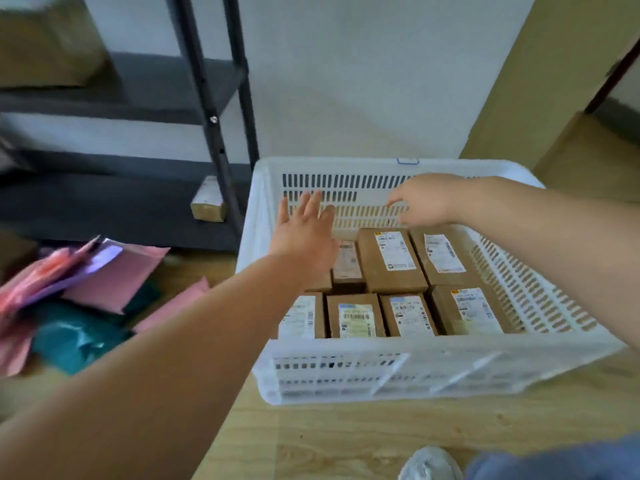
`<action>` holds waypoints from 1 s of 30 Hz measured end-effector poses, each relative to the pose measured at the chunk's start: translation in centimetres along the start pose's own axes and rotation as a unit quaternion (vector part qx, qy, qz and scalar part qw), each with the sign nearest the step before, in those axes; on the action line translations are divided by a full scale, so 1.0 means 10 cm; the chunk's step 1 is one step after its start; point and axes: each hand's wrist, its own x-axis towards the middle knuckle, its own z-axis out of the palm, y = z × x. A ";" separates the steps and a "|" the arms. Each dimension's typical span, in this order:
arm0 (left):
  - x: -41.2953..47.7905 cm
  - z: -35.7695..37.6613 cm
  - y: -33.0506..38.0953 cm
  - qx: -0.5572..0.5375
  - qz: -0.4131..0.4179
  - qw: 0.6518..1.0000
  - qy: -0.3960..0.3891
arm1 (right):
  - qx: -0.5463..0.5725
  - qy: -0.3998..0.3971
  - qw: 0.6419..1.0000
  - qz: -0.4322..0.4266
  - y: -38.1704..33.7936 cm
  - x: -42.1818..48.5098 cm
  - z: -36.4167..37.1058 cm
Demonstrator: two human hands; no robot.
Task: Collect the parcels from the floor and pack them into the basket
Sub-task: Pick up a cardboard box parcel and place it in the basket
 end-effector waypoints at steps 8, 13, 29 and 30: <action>-1.23 -0.30 -1.05 -0.004 -0.175 0.983 0.046 | 0.100 0.122 0.985 -0.068 -1.44 -0.22 -0.45; -1.89 -0.15 -1.54 0.004 -0.269 0.963 0.027 | 0.140 0.127 0.974 -0.129 -2.31 -0.28 -0.43; -2.88 0.38 -2.78 -0.040 -0.415 0.908 -0.039 | 0.060 0.046 0.953 -0.292 -4.27 0.35 -0.33; -2.98 0.41 -2.86 -0.043 -0.431 0.901 -0.038 | 0.064 0.050 0.950 -0.302 -4.39 0.35 -0.32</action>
